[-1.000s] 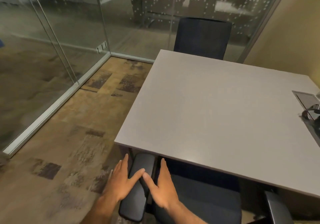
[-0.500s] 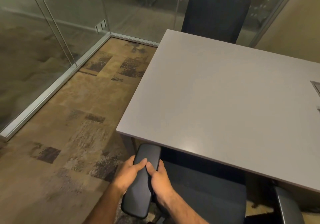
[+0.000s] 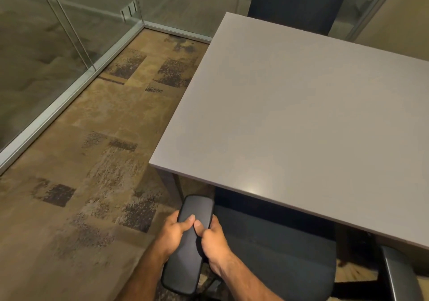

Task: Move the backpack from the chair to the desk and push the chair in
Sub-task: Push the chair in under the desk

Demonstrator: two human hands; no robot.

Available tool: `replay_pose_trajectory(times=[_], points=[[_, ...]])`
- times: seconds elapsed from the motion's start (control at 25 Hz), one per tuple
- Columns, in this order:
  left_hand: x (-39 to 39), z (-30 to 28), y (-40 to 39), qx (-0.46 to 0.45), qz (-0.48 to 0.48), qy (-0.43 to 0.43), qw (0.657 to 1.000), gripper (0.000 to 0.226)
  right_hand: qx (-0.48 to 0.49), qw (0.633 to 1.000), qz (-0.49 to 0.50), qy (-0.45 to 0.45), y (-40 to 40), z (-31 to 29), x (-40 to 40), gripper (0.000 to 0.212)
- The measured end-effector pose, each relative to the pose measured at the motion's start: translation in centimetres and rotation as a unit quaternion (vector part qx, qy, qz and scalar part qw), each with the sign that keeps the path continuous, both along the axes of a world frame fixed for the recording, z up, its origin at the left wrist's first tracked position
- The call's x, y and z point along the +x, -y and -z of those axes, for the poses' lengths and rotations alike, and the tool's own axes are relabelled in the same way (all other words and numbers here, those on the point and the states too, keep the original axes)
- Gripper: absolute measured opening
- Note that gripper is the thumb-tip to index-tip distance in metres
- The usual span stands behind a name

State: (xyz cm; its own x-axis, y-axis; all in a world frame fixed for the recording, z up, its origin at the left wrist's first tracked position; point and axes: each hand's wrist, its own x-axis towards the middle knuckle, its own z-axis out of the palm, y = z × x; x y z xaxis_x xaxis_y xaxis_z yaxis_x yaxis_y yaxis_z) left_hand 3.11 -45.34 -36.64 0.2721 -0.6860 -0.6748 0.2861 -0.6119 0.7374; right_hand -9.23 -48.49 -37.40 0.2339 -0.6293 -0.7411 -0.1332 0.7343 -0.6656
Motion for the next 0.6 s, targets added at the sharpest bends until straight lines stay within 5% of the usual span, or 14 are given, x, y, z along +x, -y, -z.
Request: replay_pose_trajectory(times=[0.44,0.6], points=[[0.0,2.4,0.2,0.010,-0.005,0.031,0.999,0.014,-0.001,0.999,-0.039,-0.002,0.5,2.3,-0.6,0.032],[-0.3,1.8,0.1,0.035,0.057,0.135,0.989,0.020,-0.022,0.995,-0.084,-0.046,0.4,1.5,-0.9,0.042]])
